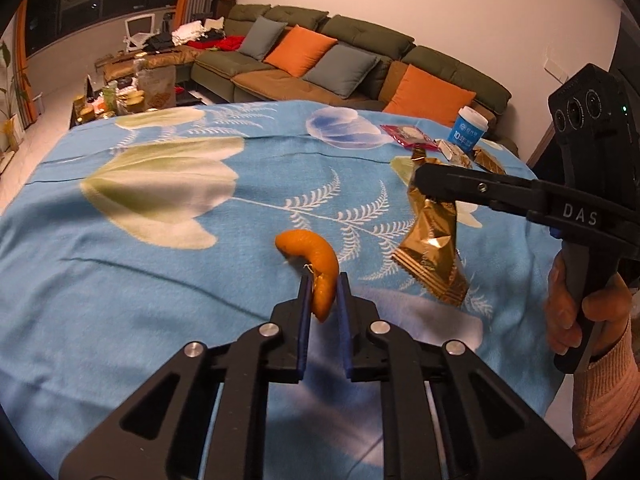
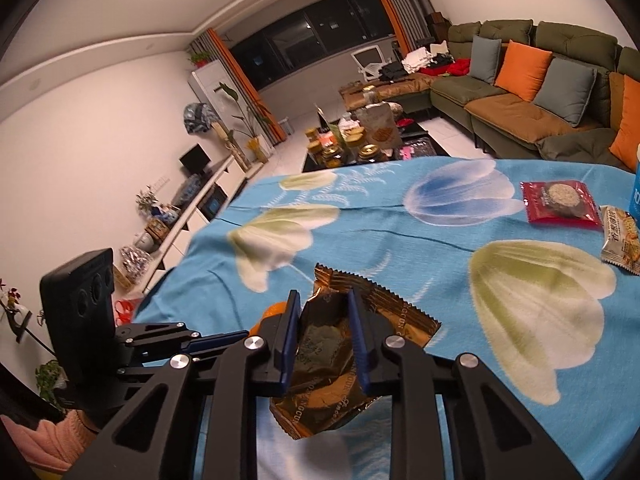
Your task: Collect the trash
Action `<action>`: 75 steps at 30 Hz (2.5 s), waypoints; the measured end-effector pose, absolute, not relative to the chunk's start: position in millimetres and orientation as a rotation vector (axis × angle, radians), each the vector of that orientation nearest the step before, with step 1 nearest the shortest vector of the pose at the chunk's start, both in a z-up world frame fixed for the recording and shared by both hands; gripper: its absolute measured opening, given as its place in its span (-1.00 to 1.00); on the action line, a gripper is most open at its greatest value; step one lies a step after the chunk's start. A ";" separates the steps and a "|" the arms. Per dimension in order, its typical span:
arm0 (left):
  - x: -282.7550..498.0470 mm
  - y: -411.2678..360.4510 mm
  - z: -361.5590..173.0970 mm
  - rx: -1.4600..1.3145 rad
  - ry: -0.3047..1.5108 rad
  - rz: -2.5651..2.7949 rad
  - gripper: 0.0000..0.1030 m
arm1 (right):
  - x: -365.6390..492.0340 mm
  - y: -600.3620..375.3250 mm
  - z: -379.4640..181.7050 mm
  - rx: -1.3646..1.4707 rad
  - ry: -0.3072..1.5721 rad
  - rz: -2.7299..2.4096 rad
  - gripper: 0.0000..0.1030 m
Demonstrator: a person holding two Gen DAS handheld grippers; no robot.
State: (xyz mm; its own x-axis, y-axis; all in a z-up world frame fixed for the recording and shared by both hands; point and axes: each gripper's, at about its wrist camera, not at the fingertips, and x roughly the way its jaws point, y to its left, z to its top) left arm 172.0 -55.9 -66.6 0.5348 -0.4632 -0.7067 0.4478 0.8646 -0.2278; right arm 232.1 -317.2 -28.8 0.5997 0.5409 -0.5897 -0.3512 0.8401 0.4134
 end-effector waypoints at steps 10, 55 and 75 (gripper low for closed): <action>142.7 -21.2 -51.0 -0.053 0.804 -0.500 -0.79 | 219.1 -292.2 -24.4 0.256 0.745 0.569 -0.57; 93.2 23.2 -76.6 -0.044 0.819 -0.386 -0.30 | 203.8 -281.9 -69.5 0.327 0.908 0.550 0.18; 108.5 22.2 -76.2 -0.053 0.854 -0.396 -0.40 | 209.9 -266.3 -75.4 0.336 0.962 0.691 0.20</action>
State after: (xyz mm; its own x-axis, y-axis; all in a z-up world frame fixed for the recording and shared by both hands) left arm 108.5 22.2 -76.2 0.5883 -0.3613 -0.7234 0.3191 0.9258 -0.2029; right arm 209.9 -266.3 -75.4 0.3831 0.6712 -0.6346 -0.3867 0.7404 0.5498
